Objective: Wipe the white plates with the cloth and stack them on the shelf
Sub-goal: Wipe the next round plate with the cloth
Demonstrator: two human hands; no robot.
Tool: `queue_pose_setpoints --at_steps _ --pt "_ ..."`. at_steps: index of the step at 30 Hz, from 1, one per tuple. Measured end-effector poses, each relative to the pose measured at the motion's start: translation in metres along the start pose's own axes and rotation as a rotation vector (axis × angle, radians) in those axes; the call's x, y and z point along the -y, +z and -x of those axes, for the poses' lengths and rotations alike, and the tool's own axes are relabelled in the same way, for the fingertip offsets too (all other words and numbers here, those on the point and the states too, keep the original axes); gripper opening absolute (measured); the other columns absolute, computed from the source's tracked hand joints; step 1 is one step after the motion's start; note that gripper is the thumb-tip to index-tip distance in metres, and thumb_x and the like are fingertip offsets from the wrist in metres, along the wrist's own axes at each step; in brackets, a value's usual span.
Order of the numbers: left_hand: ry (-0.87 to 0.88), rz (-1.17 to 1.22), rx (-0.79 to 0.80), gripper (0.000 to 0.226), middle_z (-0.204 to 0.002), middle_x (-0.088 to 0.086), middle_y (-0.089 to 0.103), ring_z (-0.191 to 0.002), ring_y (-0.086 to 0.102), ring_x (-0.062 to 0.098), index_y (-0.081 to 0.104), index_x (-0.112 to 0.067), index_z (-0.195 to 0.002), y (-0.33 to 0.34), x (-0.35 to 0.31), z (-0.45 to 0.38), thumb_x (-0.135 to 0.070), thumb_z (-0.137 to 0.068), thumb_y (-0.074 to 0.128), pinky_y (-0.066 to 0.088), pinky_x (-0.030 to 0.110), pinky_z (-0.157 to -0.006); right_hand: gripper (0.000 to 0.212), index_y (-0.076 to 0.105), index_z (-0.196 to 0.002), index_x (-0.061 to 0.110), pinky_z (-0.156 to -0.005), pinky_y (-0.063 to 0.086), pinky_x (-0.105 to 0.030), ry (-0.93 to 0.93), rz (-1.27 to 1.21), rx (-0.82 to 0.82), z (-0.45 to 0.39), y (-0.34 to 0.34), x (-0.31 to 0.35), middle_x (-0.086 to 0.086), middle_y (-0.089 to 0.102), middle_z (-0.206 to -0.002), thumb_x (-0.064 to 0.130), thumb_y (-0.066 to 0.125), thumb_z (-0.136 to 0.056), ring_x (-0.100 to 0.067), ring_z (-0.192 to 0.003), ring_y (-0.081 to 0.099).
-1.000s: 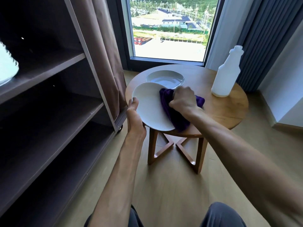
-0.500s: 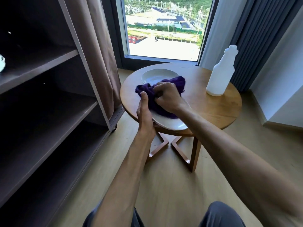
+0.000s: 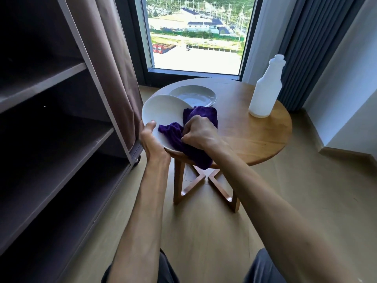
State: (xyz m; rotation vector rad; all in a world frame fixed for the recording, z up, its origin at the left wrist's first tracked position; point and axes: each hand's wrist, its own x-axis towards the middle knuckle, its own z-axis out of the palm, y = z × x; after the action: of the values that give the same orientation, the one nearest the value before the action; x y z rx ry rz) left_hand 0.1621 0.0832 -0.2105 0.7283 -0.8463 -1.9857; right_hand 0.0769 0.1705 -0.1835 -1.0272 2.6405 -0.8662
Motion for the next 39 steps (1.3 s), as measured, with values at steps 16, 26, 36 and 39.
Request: queue_pose_setpoints --at_steps 16,26,36,39 --pt "0.179 -0.020 -0.186 0.027 -0.117 0.005 0.071 -0.111 0.069 0.029 0.063 -0.035 -0.117 -0.014 -0.012 -0.006 -0.025 -0.096 0.051 0.058 0.045 -0.093 0.011 0.081 -0.083 0.015 -0.076 0.058 -0.023 0.109 -0.841 -0.754 -0.030 -0.121 -0.004 0.009 0.075 -0.075 0.009 0.078 -0.075 -0.003 -0.071 0.068" --pt "-0.006 0.201 -0.090 0.040 -0.118 0.010 0.070 -0.105 0.069 0.027 0.059 -0.022 -0.133 -0.004 -0.003 0.009 -0.014 -0.096 0.047 0.061 0.032 -0.073 0.040 0.070 -0.118 0.014 -0.091 0.058 -0.040 0.027 -0.483 -0.437 0.001 -0.019 0.012 -0.006 0.071 -0.109 0.032 0.077 -0.084 -0.016 -0.096 0.067" --pt "-0.093 0.271 0.024 0.036 -0.115 0.012 0.073 -0.105 0.069 0.031 0.063 -0.017 -0.125 0.013 0.014 0.024 -0.012 -0.094 0.046 0.058 0.045 -0.095 0.043 0.072 -0.096 0.011 -0.089 0.061 -0.042 0.326 -0.921 -0.258 0.001 -0.009 -0.030 -0.005 0.077 -0.090 0.030 0.091 -0.062 -0.022 -0.088 0.075" --pt "-0.107 0.218 0.042 0.042 -0.124 0.015 0.069 -0.109 0.067 0.035 0.060 -0.018 -0.132 0.016 0.018 0.022 -0.014 -0.092 0.048 0.057 0.049 -0.097 0.024 0.070 -0.094 0.006 -0.075 0.063 -0.033 0.316 -1.051 -0.236 0.010 -0.010 -0.037 -0.011 0.075 -0.091 0.002 0.084 -0.075 -0.024 -0.085 0.075"
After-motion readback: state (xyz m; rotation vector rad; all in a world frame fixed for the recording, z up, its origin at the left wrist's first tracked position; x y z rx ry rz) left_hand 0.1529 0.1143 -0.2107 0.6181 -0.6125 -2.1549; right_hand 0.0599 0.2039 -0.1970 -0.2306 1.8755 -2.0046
